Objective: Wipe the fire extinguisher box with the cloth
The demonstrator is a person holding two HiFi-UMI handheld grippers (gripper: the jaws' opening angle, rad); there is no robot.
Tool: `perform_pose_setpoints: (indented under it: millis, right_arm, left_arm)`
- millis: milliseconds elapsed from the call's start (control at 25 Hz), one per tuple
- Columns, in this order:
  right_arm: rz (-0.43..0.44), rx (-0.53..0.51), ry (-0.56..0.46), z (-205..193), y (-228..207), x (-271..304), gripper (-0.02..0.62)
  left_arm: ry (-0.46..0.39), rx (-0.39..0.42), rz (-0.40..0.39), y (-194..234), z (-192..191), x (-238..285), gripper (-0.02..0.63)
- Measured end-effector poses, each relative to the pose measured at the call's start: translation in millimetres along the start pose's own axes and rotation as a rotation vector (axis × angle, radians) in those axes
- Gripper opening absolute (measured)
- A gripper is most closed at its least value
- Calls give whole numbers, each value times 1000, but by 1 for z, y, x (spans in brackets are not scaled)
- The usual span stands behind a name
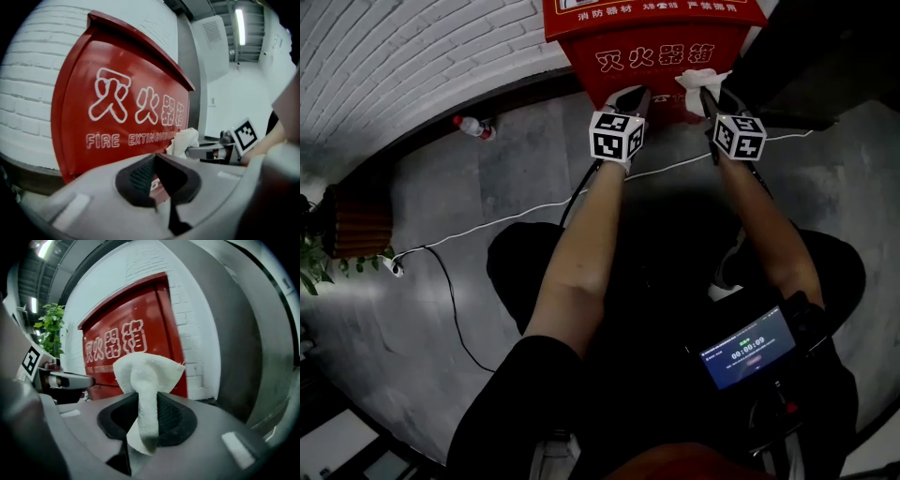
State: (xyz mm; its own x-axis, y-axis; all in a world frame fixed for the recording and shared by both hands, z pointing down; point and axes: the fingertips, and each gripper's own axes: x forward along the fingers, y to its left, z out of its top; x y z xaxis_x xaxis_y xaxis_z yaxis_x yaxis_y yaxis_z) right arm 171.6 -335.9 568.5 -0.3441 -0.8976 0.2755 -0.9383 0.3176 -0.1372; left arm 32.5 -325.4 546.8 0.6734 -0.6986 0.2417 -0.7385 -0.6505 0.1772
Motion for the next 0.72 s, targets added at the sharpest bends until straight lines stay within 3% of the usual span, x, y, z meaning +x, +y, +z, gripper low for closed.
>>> perform_pose_setpoints:
  millis: [160,360,560,720]
  right_arm:
    - [176,-20,28,-25,80,16,100]
    - [317,-41,50,-37,152,43,100]
    - [412,-53,86,-52,209,70,100]
    - [412,-33,107,-57,230,89,100]
  left_arm:
    - [42,-57,63,24,-28,-25,-1]
    - [92,-79,110,49,-57,-57,0]
    - [126,-59,173,74,-70,-84,0]
    - [114,-75,210,92,-67,-92,-2]
